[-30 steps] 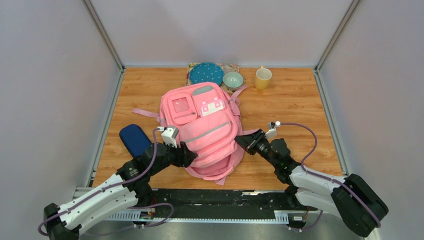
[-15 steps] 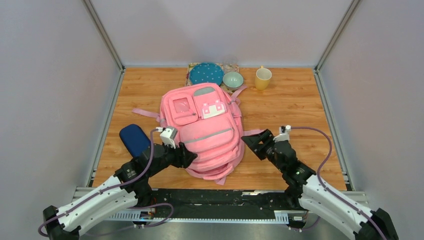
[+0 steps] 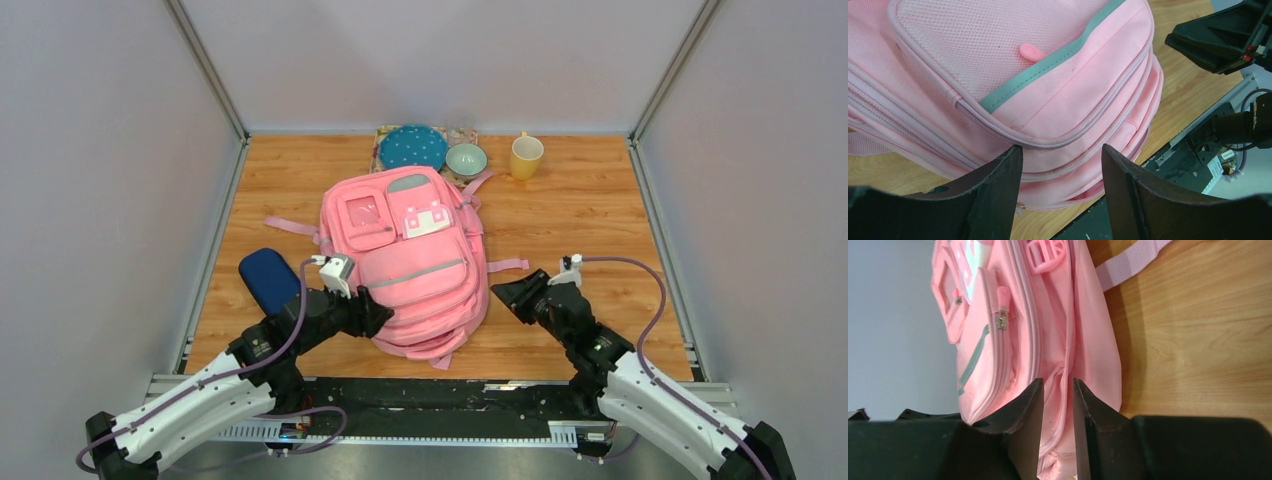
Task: Pack the student bag
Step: Zip the student bag at the center of the board.
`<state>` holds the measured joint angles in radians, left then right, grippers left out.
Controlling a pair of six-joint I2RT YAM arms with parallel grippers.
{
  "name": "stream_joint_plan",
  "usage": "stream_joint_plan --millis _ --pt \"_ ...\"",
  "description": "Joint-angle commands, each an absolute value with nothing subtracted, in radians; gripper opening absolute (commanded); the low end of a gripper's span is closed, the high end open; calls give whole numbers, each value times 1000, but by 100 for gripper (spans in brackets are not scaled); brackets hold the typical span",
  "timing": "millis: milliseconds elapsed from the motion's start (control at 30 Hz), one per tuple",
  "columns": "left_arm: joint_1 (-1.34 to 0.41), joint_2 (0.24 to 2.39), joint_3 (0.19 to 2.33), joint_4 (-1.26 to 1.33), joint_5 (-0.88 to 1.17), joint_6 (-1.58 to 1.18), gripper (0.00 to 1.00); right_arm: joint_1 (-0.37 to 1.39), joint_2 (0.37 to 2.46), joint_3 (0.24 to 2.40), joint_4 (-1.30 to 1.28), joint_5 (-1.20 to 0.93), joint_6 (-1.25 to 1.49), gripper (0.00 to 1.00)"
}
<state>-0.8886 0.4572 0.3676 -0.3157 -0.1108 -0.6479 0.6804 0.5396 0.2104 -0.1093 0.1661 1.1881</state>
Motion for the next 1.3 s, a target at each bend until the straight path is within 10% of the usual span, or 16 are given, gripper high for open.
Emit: stream_joint_plan --millis 0,133,233,1267 --pt "-887 439 414 -287 -138 -643 67 687 694 262 31 94 1157 31" --pt "-888 439 417 -291 -137 -646 67 687 817 350 28 123 1103 59" --pt "-888 439 417 -290 -135 -647 67 687 882 396 24 152 1062 61" --pt "-888 433 402 -290 -141 -649 67 584 1024 388 124 103 1049 44"
